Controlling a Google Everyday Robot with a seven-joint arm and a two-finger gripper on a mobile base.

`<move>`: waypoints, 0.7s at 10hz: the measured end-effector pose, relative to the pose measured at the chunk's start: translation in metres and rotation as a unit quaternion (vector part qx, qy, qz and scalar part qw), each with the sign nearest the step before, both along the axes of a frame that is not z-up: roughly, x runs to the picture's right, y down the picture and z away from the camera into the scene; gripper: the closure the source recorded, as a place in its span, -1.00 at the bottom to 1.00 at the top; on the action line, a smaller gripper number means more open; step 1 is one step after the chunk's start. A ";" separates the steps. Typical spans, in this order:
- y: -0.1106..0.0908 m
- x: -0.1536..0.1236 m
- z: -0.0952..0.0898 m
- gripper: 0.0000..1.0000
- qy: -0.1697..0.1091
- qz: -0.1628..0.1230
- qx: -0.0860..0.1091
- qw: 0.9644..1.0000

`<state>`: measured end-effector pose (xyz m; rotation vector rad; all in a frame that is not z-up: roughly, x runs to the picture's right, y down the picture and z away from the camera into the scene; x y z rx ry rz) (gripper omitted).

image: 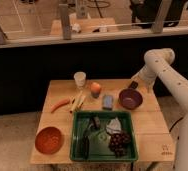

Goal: Place eraser in paper cup

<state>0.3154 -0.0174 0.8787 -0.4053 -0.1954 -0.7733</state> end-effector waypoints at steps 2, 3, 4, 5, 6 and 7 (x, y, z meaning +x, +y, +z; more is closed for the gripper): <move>0.008 0.003 0.025 -0.60 0.003 -0.006 0.010 1.000; 0.012 0.003 0.042 -0.60 0.004 -0.014 0.015 1.000; 0.015 0.003 0.055 -0.60 0.008 -0.019 0.017 1.000; 0.017 0.003 0.066 -0.60 0.014 -0.023 0.017 0.999; 0.016 -0.001 0.068 -0.60 0.012 -0.023 0.018 0.999; 0.017 0.002 0.068 -0.60 0.014 -0.022 0.017 1.000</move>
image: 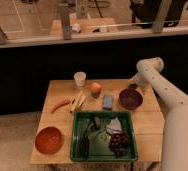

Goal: Place eraser in paper cup

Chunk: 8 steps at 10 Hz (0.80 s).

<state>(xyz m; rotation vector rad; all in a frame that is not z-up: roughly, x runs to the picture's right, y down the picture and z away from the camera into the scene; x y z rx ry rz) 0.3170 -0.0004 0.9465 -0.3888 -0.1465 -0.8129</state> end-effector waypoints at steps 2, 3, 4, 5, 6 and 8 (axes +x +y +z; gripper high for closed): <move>0.000 0.001 0.000 -0.60 0.001 0.001 0.000 1.000; 0.000 0.000 0.000 -0.60 0.000 0.000 -0.001 1.000; 0.002 0.004 0.003 -0.60 0.003 -0.010 -0.012 1.000; 0.007 0.006 0.012 -0.60 0.008 -0.018 -0.027 0.999; 0.015 0.009 0.025 -0.60 0.016 -0.023 -0.044 0.999; 0.026 0.024 0.037 -0.60 0.034 -0.025 -0.067 0.997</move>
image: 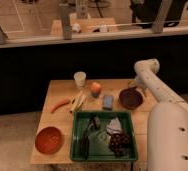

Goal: Place eraser in paper cup

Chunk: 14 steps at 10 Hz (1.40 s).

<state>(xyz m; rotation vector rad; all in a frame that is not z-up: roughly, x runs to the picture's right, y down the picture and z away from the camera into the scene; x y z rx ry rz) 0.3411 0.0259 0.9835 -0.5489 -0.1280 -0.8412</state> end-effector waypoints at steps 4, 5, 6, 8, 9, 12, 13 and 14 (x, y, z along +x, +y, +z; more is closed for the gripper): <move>0.009 0.010 0.011 -0.60 0.000 0.017 -0.016 1.000; 0.011 0.011 0.012 -0.60 -0.006 0.026 -0.018 0.999; 0.011 0.009 0.014 -0.60 -0.019 0.037 -0.015 0.999; 0.012 0.008 0.014 -0.60 -0.028 0.048 -0.012 0.998; 0.012 0.007 0.014 -0.60 -0.032 0.051 -0.009 0.998; 0.019 0.004 0.020 -0.30 -0.039 0.049 -0.012 0.998; 0.020 0.004 0.021 -0.09 -0.040 0.051 -0.014 0.998; 0.019 0.004 0.020 0.08 -0.040 0.051 -0.014 0.998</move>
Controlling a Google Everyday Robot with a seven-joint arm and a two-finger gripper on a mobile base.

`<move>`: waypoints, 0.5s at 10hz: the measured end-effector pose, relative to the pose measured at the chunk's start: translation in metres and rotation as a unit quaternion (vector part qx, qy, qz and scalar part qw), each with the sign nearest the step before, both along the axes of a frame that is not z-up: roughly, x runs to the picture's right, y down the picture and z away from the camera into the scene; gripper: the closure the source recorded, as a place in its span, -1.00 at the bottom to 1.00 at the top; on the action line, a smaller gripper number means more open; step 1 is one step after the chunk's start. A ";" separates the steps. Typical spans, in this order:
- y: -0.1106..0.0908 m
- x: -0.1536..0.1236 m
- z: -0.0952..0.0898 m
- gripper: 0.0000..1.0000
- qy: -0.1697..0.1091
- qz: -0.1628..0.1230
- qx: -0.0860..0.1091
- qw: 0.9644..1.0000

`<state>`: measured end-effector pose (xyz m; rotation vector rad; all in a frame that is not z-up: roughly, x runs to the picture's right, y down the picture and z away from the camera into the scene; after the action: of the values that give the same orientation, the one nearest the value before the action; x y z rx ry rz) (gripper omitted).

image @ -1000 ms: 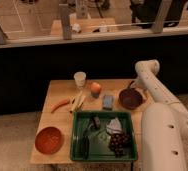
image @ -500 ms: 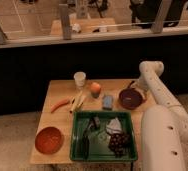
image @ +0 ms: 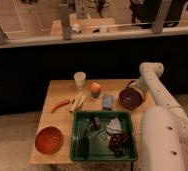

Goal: Place eraser in paper cup

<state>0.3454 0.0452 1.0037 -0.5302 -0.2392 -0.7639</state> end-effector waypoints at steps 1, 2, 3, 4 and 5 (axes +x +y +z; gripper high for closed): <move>-0.002 0.000 -0.002 0.27 0.000 0.000 0.001 1.000; -0.003 -0.002 -0.003 0.43 -0.002 0.001 0.000 1.000; -0.005 -0.004 -0.003 0.67 -0.002 0.000 0.001 1.000; -0.006 -0.004 -0.005 0.90 -0.002 0.000 0.001 1.000; -0.006 -0.004 -0.006 0.99 -0.002 -0.001 0.000 1.000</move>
<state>0.3417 0.0396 0.9979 -0.5292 -0.2419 -0.7670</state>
